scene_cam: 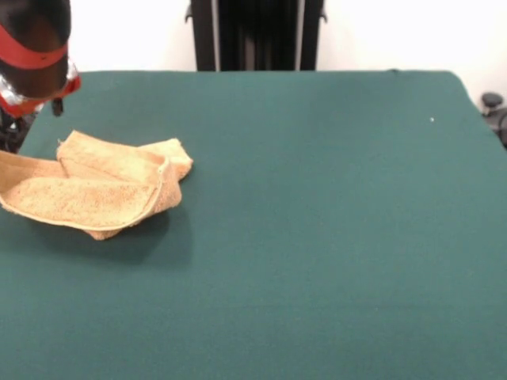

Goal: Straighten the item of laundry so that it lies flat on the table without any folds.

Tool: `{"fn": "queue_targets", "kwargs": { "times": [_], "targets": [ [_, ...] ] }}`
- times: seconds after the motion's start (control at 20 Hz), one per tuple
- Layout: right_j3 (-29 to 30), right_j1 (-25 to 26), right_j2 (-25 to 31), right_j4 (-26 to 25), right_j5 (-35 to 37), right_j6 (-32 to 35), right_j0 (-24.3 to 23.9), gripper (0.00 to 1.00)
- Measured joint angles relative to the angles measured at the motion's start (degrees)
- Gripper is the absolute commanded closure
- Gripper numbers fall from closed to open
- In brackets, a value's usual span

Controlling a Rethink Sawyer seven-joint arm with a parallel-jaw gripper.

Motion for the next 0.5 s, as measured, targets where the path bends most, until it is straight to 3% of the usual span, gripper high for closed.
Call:
{"fn": "queue_targets", "kwargs": {
  "times": [0.5],
  "targets": [
    [2.85,-0.34,-0.02,1.22,-3.58,0.0,-4.62,0.0]
  ]
}}
